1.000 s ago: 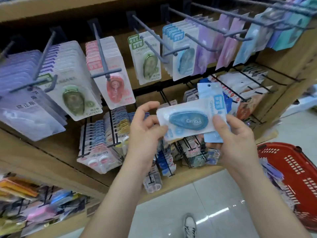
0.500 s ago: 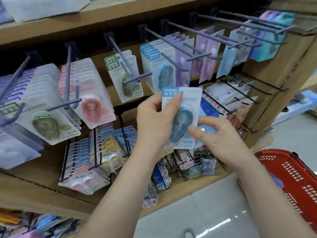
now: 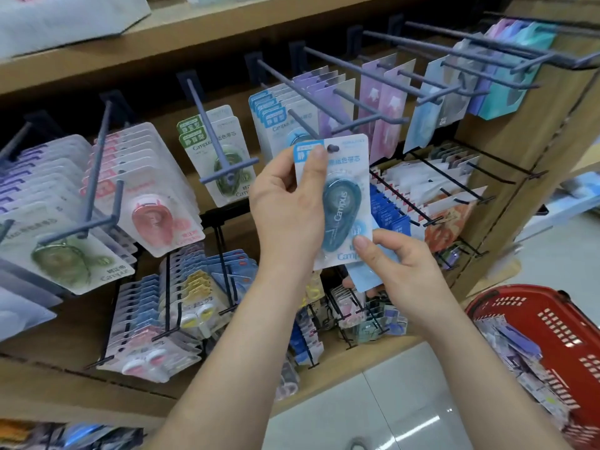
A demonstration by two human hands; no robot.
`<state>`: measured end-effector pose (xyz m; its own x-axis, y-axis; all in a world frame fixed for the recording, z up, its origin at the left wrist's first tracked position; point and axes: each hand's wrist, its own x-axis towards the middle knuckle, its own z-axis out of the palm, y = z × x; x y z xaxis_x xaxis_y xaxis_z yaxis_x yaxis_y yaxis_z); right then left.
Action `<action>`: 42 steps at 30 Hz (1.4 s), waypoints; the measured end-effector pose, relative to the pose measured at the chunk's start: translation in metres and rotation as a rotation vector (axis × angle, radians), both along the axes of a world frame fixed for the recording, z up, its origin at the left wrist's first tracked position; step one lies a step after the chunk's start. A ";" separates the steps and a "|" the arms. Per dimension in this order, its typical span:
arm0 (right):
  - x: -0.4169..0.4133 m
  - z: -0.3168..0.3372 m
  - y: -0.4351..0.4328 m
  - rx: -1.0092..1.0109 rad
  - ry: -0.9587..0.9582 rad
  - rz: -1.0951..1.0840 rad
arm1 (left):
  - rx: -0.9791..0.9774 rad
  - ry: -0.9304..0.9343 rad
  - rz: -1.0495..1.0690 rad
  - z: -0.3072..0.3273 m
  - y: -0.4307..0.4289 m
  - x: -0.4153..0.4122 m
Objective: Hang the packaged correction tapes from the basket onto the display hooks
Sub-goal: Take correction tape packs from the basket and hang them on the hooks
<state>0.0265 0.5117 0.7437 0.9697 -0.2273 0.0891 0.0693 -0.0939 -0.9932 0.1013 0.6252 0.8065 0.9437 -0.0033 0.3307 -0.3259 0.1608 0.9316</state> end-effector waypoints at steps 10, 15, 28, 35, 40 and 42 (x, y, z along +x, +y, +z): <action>0.006 -0.004 0.006 0.084 -0.021 -0.074 | 0.265 -0.041 -0.153 -0.020 0.029 -0.028; 0.003 -0.009 -0.002 0.120 -0.021 -0.145 | 0.402 -0.059 0.020 -0.034 0.022 -0.007; -0.018 -0.012 -0.026 0.381 -0.012 -0.138 | 0.697 -0.008 0.270 -0.030 0.009 0.058; -0.039 -0.023 -0.027 0.402 0.008 -0.095 | 0.383 0.072 -0.039 -0.029 0.005 -0.012; -0.068 -0.031 -0.022 0.302 0.036 -0.054 | 0.144 0.117 -0.288 -0.019 -0.010 -0.044; -0.079 -0.032 -0.023 0.210 0.070 -0.077 | 0.149 0.100 -0.328 -0.025 -0.016 -0.049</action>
